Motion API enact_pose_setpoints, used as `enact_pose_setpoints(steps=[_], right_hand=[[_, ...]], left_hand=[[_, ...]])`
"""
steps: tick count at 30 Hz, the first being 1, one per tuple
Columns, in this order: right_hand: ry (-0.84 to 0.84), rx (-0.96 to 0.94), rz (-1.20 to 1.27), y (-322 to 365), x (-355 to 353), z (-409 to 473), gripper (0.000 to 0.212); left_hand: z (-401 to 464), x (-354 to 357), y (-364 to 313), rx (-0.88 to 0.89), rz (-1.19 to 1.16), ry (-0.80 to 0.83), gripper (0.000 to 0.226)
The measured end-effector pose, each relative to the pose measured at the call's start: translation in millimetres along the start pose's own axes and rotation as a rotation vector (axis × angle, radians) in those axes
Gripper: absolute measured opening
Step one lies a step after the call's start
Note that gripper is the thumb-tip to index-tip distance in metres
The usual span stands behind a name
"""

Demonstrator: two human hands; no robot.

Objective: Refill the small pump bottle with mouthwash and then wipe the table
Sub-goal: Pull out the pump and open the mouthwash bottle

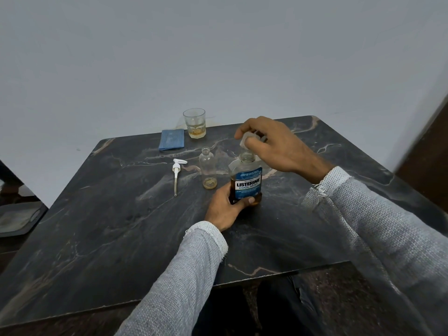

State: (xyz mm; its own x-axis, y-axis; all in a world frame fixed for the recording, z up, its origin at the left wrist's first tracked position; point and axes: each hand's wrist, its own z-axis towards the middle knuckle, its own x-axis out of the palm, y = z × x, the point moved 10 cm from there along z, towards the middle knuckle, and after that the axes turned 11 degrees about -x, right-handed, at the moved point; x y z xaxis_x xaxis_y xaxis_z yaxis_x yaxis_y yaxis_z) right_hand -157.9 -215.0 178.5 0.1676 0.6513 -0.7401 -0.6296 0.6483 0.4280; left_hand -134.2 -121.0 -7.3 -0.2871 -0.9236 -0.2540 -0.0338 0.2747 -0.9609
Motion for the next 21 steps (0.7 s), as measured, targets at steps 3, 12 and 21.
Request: enact_pose_setpoints(steps=[3,12,21], right_hand=[[-0.028,0.012,0.017,-5,-2,-5,0.02],[-0.537,0.158,0.541,-65,-48,-29,0.028],[-0.556,0.314,0.476,-133,-23,-73,0.019]], left_hand=[[2,1,1,0.02,-0.018,0.004,0.045],[2,1,0,0.049,-0.015,0.001,0.041],[3,0,3,0.037,-0.008,-0.015,0.042]])
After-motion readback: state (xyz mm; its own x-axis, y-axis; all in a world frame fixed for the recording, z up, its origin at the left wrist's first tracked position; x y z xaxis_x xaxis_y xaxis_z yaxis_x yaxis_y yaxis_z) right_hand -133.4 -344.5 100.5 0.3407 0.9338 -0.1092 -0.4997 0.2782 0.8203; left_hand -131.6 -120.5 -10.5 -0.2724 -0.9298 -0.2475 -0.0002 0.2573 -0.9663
